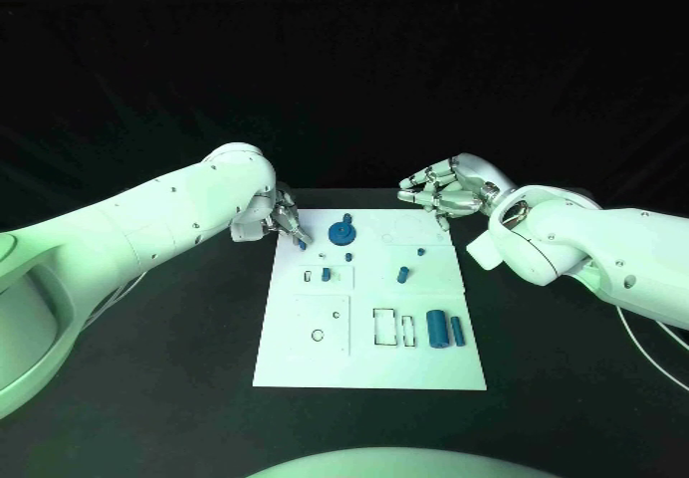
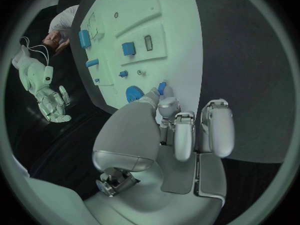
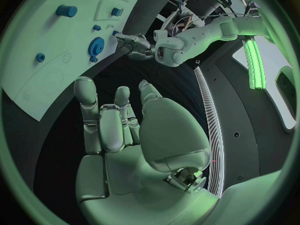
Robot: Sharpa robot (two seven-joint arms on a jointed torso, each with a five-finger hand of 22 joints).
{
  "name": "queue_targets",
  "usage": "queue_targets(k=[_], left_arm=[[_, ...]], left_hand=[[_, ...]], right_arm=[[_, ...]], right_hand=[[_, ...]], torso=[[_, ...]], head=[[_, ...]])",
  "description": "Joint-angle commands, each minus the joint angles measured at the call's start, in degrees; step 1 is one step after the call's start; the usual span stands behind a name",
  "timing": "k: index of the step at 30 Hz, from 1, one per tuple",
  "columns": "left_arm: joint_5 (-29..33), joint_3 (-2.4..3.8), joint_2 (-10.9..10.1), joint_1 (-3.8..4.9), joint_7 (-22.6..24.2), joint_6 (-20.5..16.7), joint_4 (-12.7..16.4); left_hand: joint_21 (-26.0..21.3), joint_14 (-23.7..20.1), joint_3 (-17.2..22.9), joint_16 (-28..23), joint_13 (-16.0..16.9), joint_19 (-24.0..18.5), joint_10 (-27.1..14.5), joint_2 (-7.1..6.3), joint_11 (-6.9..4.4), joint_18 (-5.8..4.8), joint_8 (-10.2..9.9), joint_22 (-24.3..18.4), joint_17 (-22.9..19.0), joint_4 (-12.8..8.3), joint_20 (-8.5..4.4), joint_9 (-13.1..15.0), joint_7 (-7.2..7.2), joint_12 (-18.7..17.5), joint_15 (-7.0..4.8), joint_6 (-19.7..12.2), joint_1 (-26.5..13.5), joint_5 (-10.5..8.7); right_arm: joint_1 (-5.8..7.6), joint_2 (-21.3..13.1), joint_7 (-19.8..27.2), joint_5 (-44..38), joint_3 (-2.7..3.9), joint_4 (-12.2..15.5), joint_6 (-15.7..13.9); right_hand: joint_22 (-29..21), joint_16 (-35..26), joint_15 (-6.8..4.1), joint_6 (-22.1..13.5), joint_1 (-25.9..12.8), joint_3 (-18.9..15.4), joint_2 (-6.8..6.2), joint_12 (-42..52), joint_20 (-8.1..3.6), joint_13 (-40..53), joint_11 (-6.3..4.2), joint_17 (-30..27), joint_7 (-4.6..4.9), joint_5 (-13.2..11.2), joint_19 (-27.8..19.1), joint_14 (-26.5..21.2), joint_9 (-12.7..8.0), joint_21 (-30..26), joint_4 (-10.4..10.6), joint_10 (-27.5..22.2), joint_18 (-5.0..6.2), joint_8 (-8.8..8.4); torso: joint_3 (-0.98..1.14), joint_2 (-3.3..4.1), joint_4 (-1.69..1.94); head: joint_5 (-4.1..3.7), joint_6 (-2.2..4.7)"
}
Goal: Assemble the parts on the task board
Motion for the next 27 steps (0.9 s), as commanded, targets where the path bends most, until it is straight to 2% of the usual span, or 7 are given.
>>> queue_targets(k=[1, 6, 10, 16, 22, 23, 27], left_arm=[[0.77, -0.15, 0.15, -0.16, 0.69, 1.20, -0.14], [0.97, -0.20, 0.06, -0.17, 0.58, 1.60, -0.23], [1.03, -0.23, -0.10, -0.17, 0.47, 1.71, -0.18], [1.59, -0.29, -0.55, -0.17, 1.17, 0.19, 0.37], [2.62, -0.31, -2.20, -0.17, 2.40, -3.45, 2.67], [2.98, -0.31, -2.72, -0.17, 2.62, -4.19, 3.38], [4.18, -0.34, -5.06, -0.16, 3.21, -7.04, 6.80]], left_hand=[[0.14, 6.03, 7.43, 0.14, -0.30, 0.66, -0.02, -1.55, 0.13, -0.11, 0.07, 6.71, 15.09, -2.50, 0.13, 0.42, 0.28, -0.44, 0.07, -0.23, -0.11, 0.21], [0.16, 6.03, 14.49, 0.14, -0.48, 0.73, 0.27, -4.41, 0.20, -0.05, 0.67, 6.91, 15.09, -3.56, 0.07, 1.08, 0.47, -0.50, 0.18, -0.43, -2.29, 0.87], [0.13, 6.03, 18.02, 0.14, -0.51, 0.76, 0.48, -5.78, 0.34, -0.07, 1.13, 7.01, 15.09, -4.45, 0.15, 1.56, 0.36, -0.44, 0.10, -0.53, -3.91, 1.09], [0.66, 6.03, 21.18, 0.14, 0.22, 1.13, 1.37, -7.15, 0.28, -0.23, 1.71, 7.59, 15.09, -5.89, 0.08, 2.09, 0.28, 0.26, -0.03, -0.32, -5.21, 2.51], [1.51, 6.03, 23.41, 0.14, 1.53, 1.68, 2.76, -8.51, 0.03, -0.46, 2.20, 8.40, 15.09, -7.17, -0.10, 2.49, 0.08, 1.44, -0.23, 0.26, -6.48, 4.04], [1.65, 6.03, 23.76, 0.14, 1.79, 1.78, 3.03, -8.77, -0.01, -0.50, 2.28, 8.54, 15.09, -7.37, -0.14, 2.54, 0.03, 1.66, -0.28, 0.43, -6.73, 4.49], [2.07, 6.03, 25.03, 0.14, 2.69, 2.06, 4.07, -10.20, -0.25, -0.63, 2.58, 8.97, 15.09, -8.13, -0.35, 2.76, -0.21, 2.41, -0.50, 1.16, -8.17, 8.88]], right_arm=[[-0.03, 0.07, 0.43, -0.33, 0.00, 0.03, 0.66], [-0.03, 0.06, 0.39, -0.33, 0.00, 0.05, 0.76], [-0.03, 0.08, 0.38, -0.31, 0.00, 0.03, 0.83], [-0.03, 0.12, 0.41, -0.25, 0.00, -0.01, 0.85], [-0.03, 0.10, 0.40, -0.19, 0.00, -0.03, 0.85], [-0.03, 0.07, 0.39, -0.17, 0.00, -0.03, 0.85], [-0.03, -0.06, 0.37, -0.13, 0.00, -0.03, 0.82]], right_hand=[[0.05, -0.04, 0.16, -0.24, 0.56, -0.38, 0.12, 0.20, 0.07, 0.10, -0.23, 0.08, -0.03, 0.32, 0.12, -0.02, -0.04, -0.18, -0.10, -0.22, 0.92, 0.33], [0.05, -0.04, 0.16, -0.24, 0.56, -0.38, 0.12, 0.20, 0.07, 0.10, -0.23, 0.08, -0.03, 0.32, 0.12, -0.02, -0.04, -0.18, -0.10, -0.22, 0.92, 0.33], [0.04, -0.14, 0.16, -0.23, 0.65, -0.44, 0.17, 0.33, 0.06, 0.17, -0.24, -0.08, -0.04, 0.36, 0.17, -0.05, -0.03, -0.19, -0.08, -0.11, 0.92, 0.36], [0.06, -0.18, 0.16, -0.23, 0.65, -0.45, 0.18, 0.33, 0.06, 0.15, -0.24, -0.14, -0.04, 0.36, 0.19, -0.06, -0.03, -0.19, -0.07, -0.12, 0.92, 0.37], [0.06, -0.18, 0.16, -0.23, 0.65, -0.45, 0.18, 0.33, 0.06, 0.15, -0.24, -0.14, -0.04, 0.36, 0.19, -0.06, -0.03, -0.19, -0.07, -0.12, 0.92, 0.37], [0.06, -0.18, 0.16, -0.23, 0.65, -0.45, 0.18, 0.33, 0.06, 0.15, -0.24, -0.14, -0.04, 0.36, 0.19, -0.06, -0.03, -0.19, -0.07, -0.12, 0.92, 0.37], [-0.03, -0.27, 0.15, -0.22, 0.64, -0.48, 0.21, 0.38, 0.06, 0.18, -0.23, -0.26, -0.04, 0.37, 0.16, -0.09, -0.03, -0.24, -0.03, -0.08, 0.93, 0.38]], torso=[[0.00, -0.01, 0.00], [0.02, -0.02, 0.04], [0.04, -0.01, 0.09], [0.06, -0.03, 0.06], [0.09, -0.15, -0.01], [0.07, -0.12, 0.00], [0.10, -0.19, 0.18]], head=[[0.03, -0.16], [0.05, -0.28], [0.12, -0.43], [0.29, -0.46], [0.42, -0.40], [0.39, -0.37], [0.32, -0.34]])
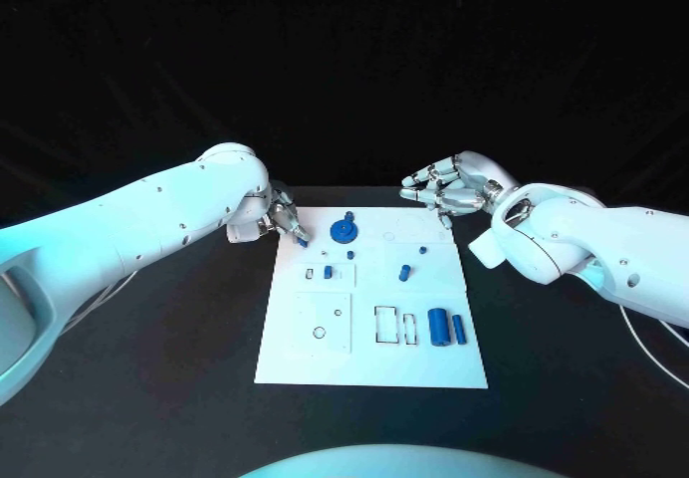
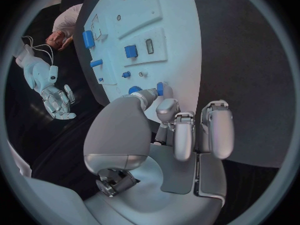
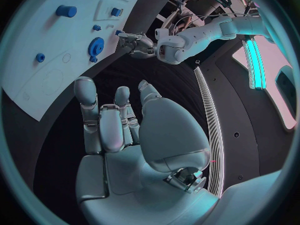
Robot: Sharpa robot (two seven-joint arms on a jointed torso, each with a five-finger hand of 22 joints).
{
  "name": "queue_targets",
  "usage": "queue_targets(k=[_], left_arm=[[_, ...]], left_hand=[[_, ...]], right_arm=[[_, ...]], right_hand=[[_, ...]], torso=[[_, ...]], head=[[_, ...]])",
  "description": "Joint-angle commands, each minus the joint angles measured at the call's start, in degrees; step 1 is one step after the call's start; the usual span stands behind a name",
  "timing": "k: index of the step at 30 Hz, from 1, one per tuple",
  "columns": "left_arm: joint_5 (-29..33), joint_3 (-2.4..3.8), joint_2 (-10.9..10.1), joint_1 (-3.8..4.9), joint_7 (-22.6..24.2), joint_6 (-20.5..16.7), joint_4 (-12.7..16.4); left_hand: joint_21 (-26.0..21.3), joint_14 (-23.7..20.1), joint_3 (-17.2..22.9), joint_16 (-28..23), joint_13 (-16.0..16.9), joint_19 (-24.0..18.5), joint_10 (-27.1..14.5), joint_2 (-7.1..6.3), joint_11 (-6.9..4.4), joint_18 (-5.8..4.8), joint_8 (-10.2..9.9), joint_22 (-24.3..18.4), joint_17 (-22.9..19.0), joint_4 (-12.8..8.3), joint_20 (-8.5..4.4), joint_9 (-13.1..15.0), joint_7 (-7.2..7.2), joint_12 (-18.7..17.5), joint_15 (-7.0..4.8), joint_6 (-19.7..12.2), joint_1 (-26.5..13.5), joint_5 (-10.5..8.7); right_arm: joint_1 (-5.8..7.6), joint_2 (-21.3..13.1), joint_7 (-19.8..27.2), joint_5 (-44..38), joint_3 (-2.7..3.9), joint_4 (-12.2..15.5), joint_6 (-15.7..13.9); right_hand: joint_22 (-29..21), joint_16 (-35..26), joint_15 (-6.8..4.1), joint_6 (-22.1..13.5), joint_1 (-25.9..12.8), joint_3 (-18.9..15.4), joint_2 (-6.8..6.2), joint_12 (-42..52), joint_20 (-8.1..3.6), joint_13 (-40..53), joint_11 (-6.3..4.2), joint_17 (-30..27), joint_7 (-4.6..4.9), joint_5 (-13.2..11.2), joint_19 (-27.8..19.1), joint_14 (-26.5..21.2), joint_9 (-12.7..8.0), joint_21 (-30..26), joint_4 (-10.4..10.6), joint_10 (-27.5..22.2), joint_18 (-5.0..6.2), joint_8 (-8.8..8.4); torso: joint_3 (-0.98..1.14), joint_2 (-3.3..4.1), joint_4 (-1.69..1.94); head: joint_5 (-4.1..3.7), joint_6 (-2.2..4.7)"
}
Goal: Assemble the parts on the task board
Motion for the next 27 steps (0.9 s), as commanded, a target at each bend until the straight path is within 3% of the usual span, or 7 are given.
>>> queue_targets(k=[1, 6, 13, 16, 20, 27], left_arm=[[2.47, -0.02, -1.48, 0.02, 1.89, -5.06, 2.63], [3.10, -0.16, -5.10, -0.33, 1.91, -8.29, 8.39], [-0.66, -0.64, -9.31, -2.18, 2.01, -11.51, 16.15], [-1.24, -0.79, -10.21, -2.78, 2.09, -12.46, 18.20], [-1.56, -0.90, -11.09, -3.23, 1.89, -12.98, 20.22], [-2.60, -1.05, -11.40, -3.70, 1.55, -12.86, 21.85]], left_hand=[[0.44, 6.03, 8.35, 0.14, 0.56, 2.16, 0.78, -0.73, -0.11, -0.67, 0.26, 9.14, 15.10, -7.82, -0.40, 0.19, -0.31, 0.60, -0.55, 0.88, -0.55, 2.12], [0.98, 6.03, 8.92, 0.14, 1.25, 2.50, 1.47, -1.40, -0.29, -0.83, 0.37, 9.65, 15.10, -8.35, -0.56, 0.30, -0.49, 1.13, -0.71, 1.34, -1.33, 4.07], [1.37, 6.03, 9.08, 0.14, 1.70, 2.72, 1.85, -1.70, -0.37, -0.94, 0.41, 9.99, 15.10, -8.55, -0.63, 0.33, -0.57, 1.48, -0.77, 1.57, -1.61, 4.67], [1.45, 6.03, 9.10, 0.14, 1.88, 2.77, 1.96, -1.74, -0.38, -0.96, 0.43, 10.06, 15.10, -8.58, -0.64, 0.34, -0.59, 1.61, -0.78, 1.62, -1.65, 4.73], [1.51, 6.03, 9.12, 0.14, 2.01, 2.80, 2.06, -1.76, -0.40, -0.98, 0.45, 10.11, 15.10, -8.58, -0.65, 0.35, -0.61, 1.72, -0.79, 1.67, -1.70, 4.78], [1.51, 6.03, 9.12, 0.14, 2.01, 2.80, 2.06, -1.76, -0.40, -0.98, 0.45, 10.11, 15.10, -8.58, -0.65, 0.35, -0.61, 1.72, -0.79, 1.67, -1.70, 4.78]], right_arm=[[-0.03, -0.06, 0.40, -0.15, 0.00, 0.02, 0.71], [-0.04, -0.27, 0.40, -0.13, 0.00, 0.03, 0.69], [-0.08, -0.49, 0.38, -0.11, -0.01, -0.01, 0.67], [-0.11, -0.50, 0.36, -0.11, -0.02, -0.02, 0.69], [-0.16, -0.41, 0.33, -0.10, -0.03, -0.04, 0.74], [-0.25, -0.33, 0.22, -0.10, -0.05, -0.06, 0.78]], right_hand=[[-0.01, -0.27, 0.15, -0.14, 0.41, -0.33, -0.01, 0.38, 0.06, 0.07, -0.23, -0.05, 0.04, 0.37, 0.16, -0.09, -0.03, -0.24, 0.12, -0.08, 0.93, 0.38], [-0.01, -0.27, 0.15, -0.14, 0.41, -0.33, -0.01, 0.38, 0.06, 0.07, -0.23, -0.05, 0.04, 0.37, 0.16, -0.09, -0.03, -0.24, 0.12, -0.08, 0.93, 0.38], [-0.01, -0.27, 0.15, -0.14, 0.41, -0.33, -0.01, 0.38, 0.06, 0.07, -0.23, -0.05, 0.04, 0.37, 0.16, -0.09, -0.03, -0.24, 0.12, -0.08, 0.93, 0.38], [-0.01, -0.27, 0.15, -0.14, 0.41, -0.33, -0.01, 0.38, 0.06, 0.07, -0.23, -0.05, 0.04, 0.37, 0.16, -0.09, -0.03, -0.24, 0.12, -0.08, 0.93, 0.38], [0.01, -0.30, 0.15, -0.13, 0.39, -0.40, 0.07, 0.40, 0.05, 0.04, -0.23, -0.09, 0.04, 0.38, 0.20, -0.09, -0.02, -0.24, 0.21, -0.06, 0.93, 0.40], [0.01, -0.30, 0.15, -0.13, 0.39, -0.40, 0.07, 0.40, 0.05, 0.04, -0.23, -0.09, 0.04, 0.38, 0.20, -0.09, -0.02, -0.24, 0.21, -0.06, 0.93, 0.40]], torso=[[0.03, -0.05, 0.18], [0.04, -0.16, 0.52], [-0.05, -0.35, 1.03], [-0.11, -0.35, 1.03], [-0.05, -0.23, 0.74], [-0.04, -0.22, 0.78]], head=[[-0.05, 0.12], [0.00, -0.10], [-0.26, -0.31], [-0.15, -0.34], [0.12, -0.35], [0.03, -0.45]])
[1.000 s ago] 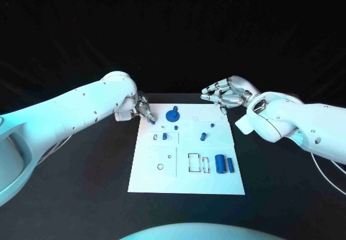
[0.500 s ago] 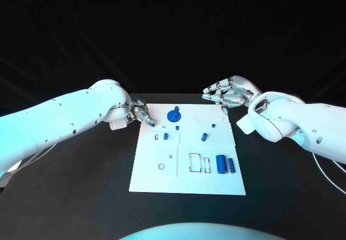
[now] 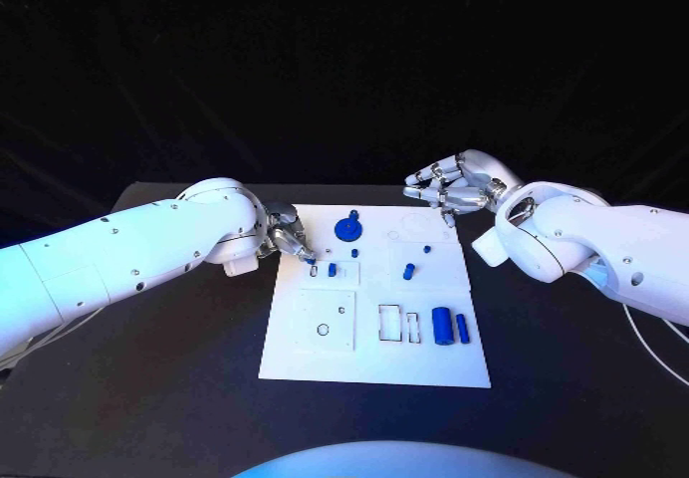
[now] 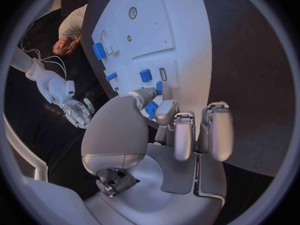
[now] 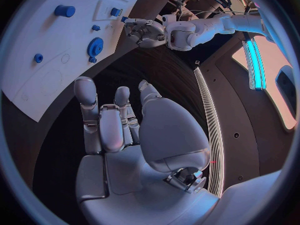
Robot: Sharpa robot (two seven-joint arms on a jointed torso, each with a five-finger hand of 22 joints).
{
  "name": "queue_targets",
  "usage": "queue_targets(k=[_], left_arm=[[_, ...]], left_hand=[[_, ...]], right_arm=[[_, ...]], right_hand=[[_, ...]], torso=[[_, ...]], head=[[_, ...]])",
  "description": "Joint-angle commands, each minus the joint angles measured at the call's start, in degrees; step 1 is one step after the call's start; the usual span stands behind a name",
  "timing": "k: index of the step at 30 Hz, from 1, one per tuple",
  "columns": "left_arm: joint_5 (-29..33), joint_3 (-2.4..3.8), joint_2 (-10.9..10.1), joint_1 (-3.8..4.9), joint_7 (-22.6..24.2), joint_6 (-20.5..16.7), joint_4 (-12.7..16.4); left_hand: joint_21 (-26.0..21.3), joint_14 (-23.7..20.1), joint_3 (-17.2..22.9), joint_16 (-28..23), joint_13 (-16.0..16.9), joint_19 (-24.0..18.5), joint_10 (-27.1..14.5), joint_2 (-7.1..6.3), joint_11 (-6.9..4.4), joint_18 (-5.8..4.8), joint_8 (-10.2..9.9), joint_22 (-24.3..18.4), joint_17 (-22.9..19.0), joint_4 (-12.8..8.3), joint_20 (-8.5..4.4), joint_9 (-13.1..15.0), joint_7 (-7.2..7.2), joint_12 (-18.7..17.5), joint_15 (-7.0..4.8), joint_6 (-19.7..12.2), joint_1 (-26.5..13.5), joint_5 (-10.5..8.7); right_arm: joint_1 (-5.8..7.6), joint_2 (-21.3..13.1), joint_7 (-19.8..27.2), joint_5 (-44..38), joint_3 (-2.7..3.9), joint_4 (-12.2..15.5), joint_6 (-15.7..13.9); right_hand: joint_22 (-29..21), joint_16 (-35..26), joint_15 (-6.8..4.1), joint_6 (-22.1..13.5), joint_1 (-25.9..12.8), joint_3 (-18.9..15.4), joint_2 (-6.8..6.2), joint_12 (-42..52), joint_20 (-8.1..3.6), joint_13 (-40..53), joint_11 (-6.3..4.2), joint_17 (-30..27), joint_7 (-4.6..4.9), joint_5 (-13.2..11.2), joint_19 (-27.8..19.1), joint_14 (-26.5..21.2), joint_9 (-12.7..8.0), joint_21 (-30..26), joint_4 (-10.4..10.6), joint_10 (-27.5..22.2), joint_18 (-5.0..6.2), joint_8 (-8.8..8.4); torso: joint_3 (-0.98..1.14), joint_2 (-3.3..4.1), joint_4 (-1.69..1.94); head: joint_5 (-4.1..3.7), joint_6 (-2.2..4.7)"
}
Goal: Assemble the parts on the task board
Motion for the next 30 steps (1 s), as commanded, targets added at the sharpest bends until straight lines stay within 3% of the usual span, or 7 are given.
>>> queue_targets(k=[1, 5, 14, 30], left_arm=[[-1.57, -0.02, -0.01, -0.18, 0.24, -0.70, 0.69], [-1.78, -0.06, -0.03, -0.27, -0.37, 1.02, 1.06], [-3.12, -0.12, 0.34, -0.34, -1.02, 3.45, 0.86], [-3.53, -0.31, 1.21, -0.54, -1.64, 2.91, 0.45]], left_hand=[[0.15, 6.04, 7.68, 0.14, 0.04, 2.60, 0.25, 0.03, -0.01, -0.97, 0.18, 10.12, 15.06, -7.45, -0.44, 0.05, -0.15, 0.21, -0.39, 0.38, 0.11, 0.22], [0.15, 6.04, 7.68, 0.14, 0.04, 2.60, 0.25, 0.03, -0.01, -0.97, 0.18, 10.12, 15.06, -7.45, -0.44, 0.05, -0.15, 0.21, -0.39, 0.38, 0.11, 0.22], [0.09, 6.04, 7.73, 0.14, 0.02, 2.57, 0.29, 0.03, -0.03, -0.95, 0.20, 10.07, 15.06, -7.45, -0.46, 0.06, -0.18, 0.20, -0.41, 0.45, 0.03, 0.30], [-0.04, 6.04, 7.74, 0.14, -0.01, 2.50, 0.28, 0.03, -0.04, -0.92, 0.20, 9.96, 15.06, -7.44, -0.46, 0.06, -0.18, 0.18, -0.41, 0.46, -0.01, 0.32]], right_arm=[[-0.09, 0.07, 0.20, -0.17, -0.01, 0.02, 0.75], [-0.15, 0.05, 0.07, -0.17, -0.02, 0.05, 0.73], [-0.19, 0.00, -0.01, -0.17, -0.03, 0.09, 0.76], [-0.20, -0.01, -0.02, -0.16, -0.04, 0.15, 0.73]], right_hand=[[-0.01, -0.30, 0.15, -0.12, 0.40, -0.23, 0.11, 0.19, 0.05, 0.04, -0.24, -0.10, 0.05, 0.39, 0.19, -0.09, -0.02, -0.26, 0.05, -0.06, 0.93, 0.18], [-0.01, -0.30, 0.15, -0.12, 0.40, -0.25, 0.15, 0.19, 0.05, 0.02, -0.24, -0.10, 0.05, 0.40, 0.20, -0.09, -0.02, -0.26, 0.08, -0.06, 0.93, 0.19], [0.03, -0.31, 0.15, -0.12, 0.41, -0.25, 0.20, 0.19, 0.05, 0.00, -0.24, -0.10, 0.05, 0.41, 0.23, -0.09, -0.02, -0.24, 0.11, -0.06, 0.92, 0.20], [0.03, -0.31, 0.15, -0.12, 0.41, -0.25, 0.20, 0.19, 0.05, 0.00, -0.24, -0.10, 0.05, 0.41, 0.23, -0.09, -0.02, -0.24, 0.11, -0.06, 0.92, 0.20]], torso=[[-0.01, 0.06, -0.05], [0.08, 0.06, -0.06], [0.05, 0.02, -0.05], [0.06, 0.04, 0.07]], head=[[-0.02, -0.05], [0.00, -0.29], [0.05, -0.60], [0.00, -0.76]])
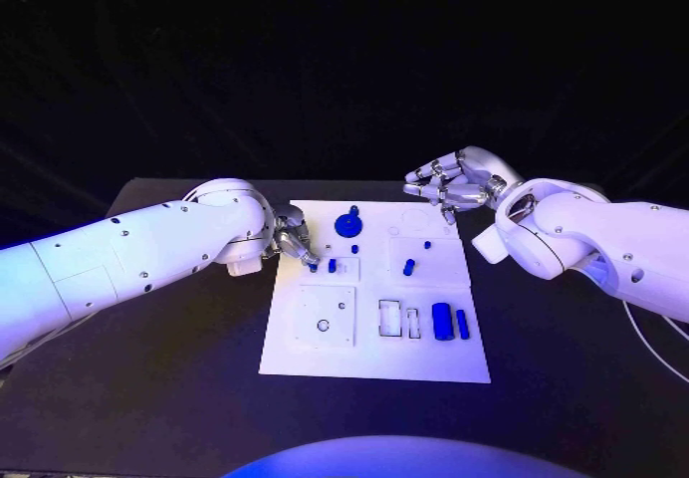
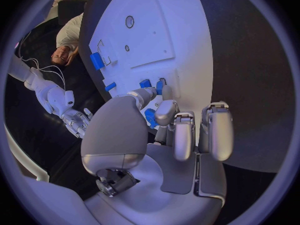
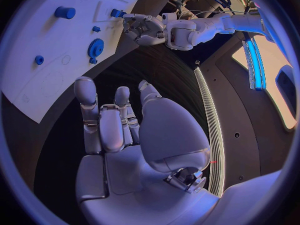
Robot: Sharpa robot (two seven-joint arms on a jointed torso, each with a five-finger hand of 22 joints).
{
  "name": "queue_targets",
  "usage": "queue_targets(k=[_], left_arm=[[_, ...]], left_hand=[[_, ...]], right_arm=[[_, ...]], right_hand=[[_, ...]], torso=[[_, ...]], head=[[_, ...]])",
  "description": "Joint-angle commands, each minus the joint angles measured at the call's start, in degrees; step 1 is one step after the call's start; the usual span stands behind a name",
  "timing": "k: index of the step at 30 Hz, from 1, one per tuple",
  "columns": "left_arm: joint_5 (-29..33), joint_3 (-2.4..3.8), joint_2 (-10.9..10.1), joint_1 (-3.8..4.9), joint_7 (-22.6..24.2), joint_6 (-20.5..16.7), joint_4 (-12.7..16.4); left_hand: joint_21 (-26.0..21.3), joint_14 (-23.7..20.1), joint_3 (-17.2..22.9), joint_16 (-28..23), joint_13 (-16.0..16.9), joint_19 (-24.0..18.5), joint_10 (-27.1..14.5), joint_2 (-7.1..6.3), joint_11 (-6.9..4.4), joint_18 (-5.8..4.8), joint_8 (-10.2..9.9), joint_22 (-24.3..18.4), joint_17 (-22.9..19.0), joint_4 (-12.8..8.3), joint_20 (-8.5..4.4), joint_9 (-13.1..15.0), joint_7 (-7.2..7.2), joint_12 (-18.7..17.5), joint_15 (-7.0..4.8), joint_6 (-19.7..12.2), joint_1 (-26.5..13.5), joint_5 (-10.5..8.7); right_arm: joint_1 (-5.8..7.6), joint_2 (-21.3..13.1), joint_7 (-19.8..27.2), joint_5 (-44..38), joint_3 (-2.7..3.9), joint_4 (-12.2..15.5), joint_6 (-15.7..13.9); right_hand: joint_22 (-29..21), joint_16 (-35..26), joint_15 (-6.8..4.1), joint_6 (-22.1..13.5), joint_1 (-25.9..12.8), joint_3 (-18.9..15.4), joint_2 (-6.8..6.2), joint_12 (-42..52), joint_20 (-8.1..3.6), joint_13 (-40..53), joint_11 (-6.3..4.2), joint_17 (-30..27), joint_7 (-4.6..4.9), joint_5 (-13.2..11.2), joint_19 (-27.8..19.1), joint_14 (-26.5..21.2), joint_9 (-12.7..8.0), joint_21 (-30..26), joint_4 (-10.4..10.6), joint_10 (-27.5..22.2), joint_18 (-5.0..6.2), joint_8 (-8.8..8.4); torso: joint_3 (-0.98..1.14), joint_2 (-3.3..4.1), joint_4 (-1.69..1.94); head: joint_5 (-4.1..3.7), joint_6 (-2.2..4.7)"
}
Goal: Assemble the parts on the task board
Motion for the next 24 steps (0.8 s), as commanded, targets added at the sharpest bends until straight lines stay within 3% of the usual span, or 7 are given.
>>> queue_targets(k=[1, 15, 24], left_arm=[[-0.52, -0.05, 0.18, -0.10, -1.00, 0.31, -0.06], [-0.62, -0.17, -0.11, -0.14, -0.68, 3.69, -0.20], [-0.63, -0.18, 0.14, -0.16, -0.05, 3.98, -0.41]], left_hand=[[-0.04, 6.04, 7.19, 0.14, 0.02, 2.71, 0.28, 0.28, -0.04, -0.92, 0.30, 9.96, 15.08, -6.88, -0.25, 0.07, -0.31, 0.18, -0.42, -0.02, 0.26, 0.20], [-0.23, 6.04, 7.23, 0.14, -0.13, 2.61, 0.23, 0.27, -0.05, -0.87, 0.29, 9.81, 15.08, -6.88, -0.26, 0.07, -0.33, 0.06, -0.43, 0.02, 0.17, 0.24], [-0.26, 6.04, 7.25, 0.14, -0.13, 2.59, 0.23, 0.25, -0.05, -0.86, 0.28, 9.78, 15.08, -6.89, -0.26, 0.07, -0.33, 0.05, -0.42, 0.02, 0.15, 0.25]], right_arm=[[-0.03, -0.02, 0.11, -0.19, 0.00, 0.11, 0.69], [-0.03, -0.23, 0.14, -0.17, -0.01, 0.12, 1.04], [-0.03, -0.21, 0.26, -0.09, -0.01, 0.12, 1.07]], right_hand=[[0.04, -0.31, 0.15, -0.12, 0.41, -0.26, 0.20, 0.20, 0.05, 0.01, -0.25, -0.05, 0.05, 0.20, 0.23, -0.09, -0.02, -0.24, 0.12, -0.06, 0.92, 0.20], [-0.15, -0.48, 0.14, -0.11, 0.45, -0.35, 0.34, 0.21, 0.04, -0.07, -0.25, -0.30, 0.05, 0.21, 0.20, -0.14, -0.02, -0.37, 0.22, -0.06, 0.95, 0.24], [-0.16, -0.48, 0.14, -0.11, 0.45, -0.35, 0.34, 0.20, 0.04, -0.08, -0.25, -0.31, 0.05, 0.21, 0.19, -0.14, -0.02, -0.37, 0.22, -0.07, 0.95, 0.24]], torso=[[-0.02, 0.04, 0.00], [-0.03, -0.01, 0.02], [-0.04, 0.02, -0.05]], head=[[-0.01, -0.06], [0.04, -0.38], [0.17, -0.46]])
